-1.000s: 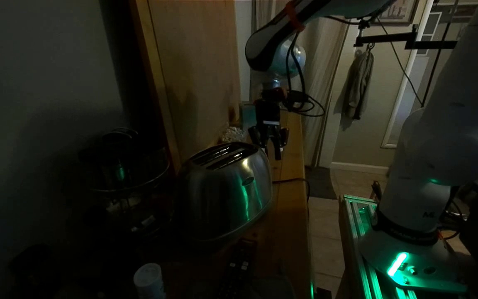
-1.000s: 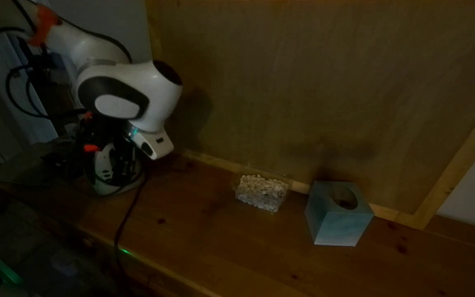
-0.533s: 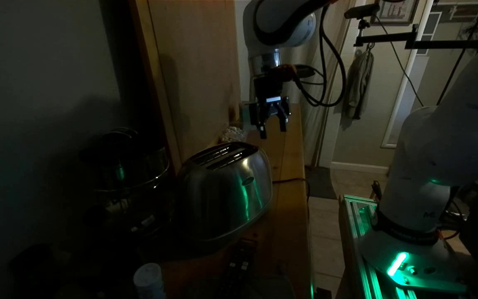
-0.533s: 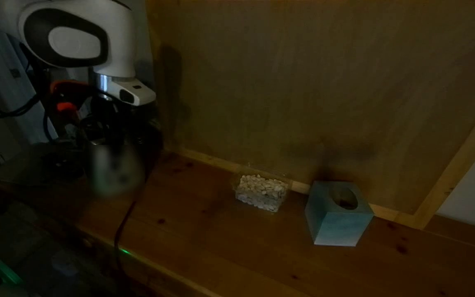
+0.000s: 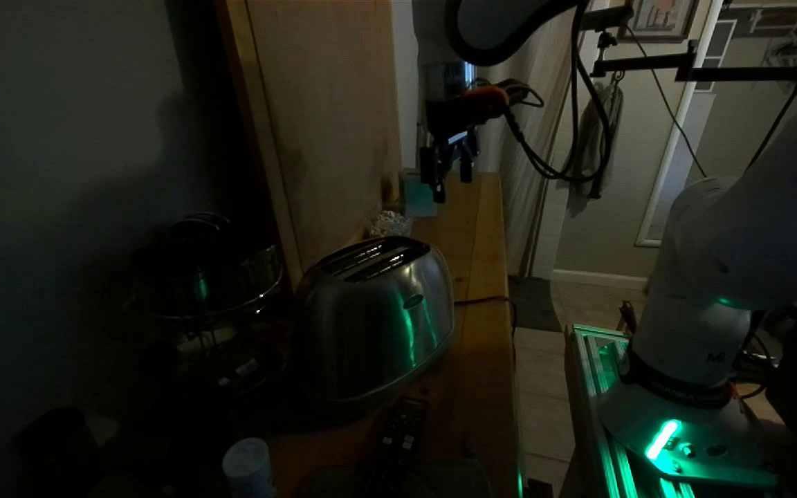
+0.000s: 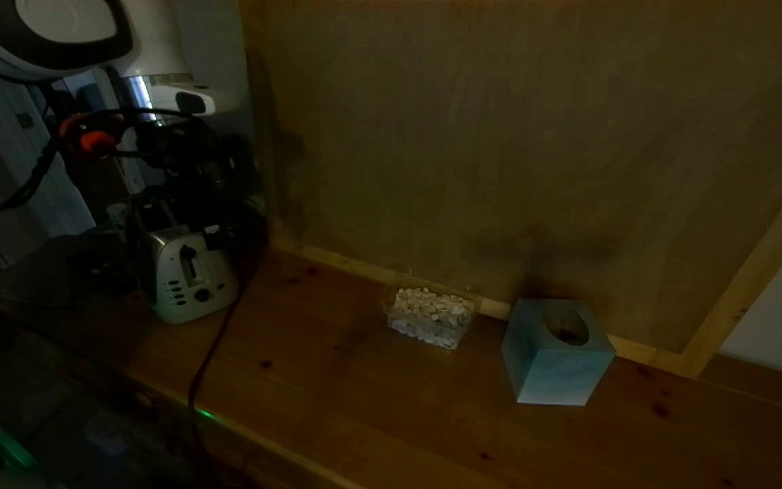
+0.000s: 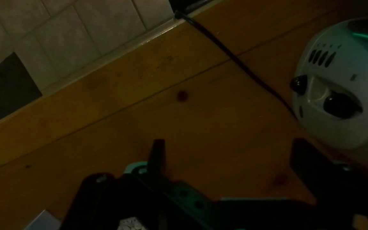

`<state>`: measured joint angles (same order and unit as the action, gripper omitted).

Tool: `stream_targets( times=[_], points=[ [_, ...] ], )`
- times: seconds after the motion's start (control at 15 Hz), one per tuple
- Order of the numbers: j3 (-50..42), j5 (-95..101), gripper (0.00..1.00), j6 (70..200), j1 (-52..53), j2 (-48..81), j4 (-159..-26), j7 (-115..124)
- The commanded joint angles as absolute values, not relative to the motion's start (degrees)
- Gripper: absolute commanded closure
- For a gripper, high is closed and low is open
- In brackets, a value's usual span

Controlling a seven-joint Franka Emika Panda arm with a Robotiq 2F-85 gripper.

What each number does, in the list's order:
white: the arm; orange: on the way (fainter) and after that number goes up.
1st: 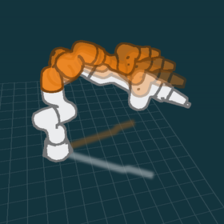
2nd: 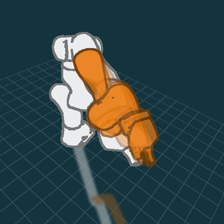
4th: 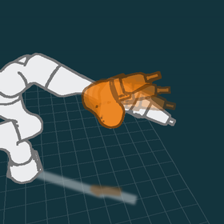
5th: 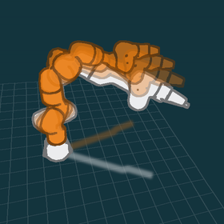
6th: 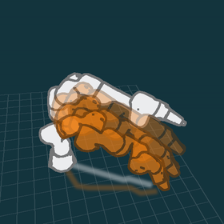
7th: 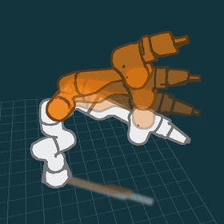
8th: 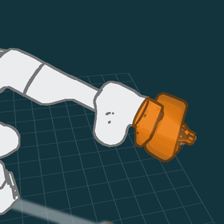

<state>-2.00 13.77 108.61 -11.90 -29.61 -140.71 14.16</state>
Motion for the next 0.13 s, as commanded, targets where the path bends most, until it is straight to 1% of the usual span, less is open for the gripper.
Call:
stream_targets(
  times=[0.0, 0.07],
  points=[
    [-2.4, 14.1, 0.0, 108.6, -11.5, -30.0, -140.9, 14.2],
    [-2.4, 14.2, 0.0, 108.7, -11.5, -30.1, -141.1, 14.1]
  ],
)
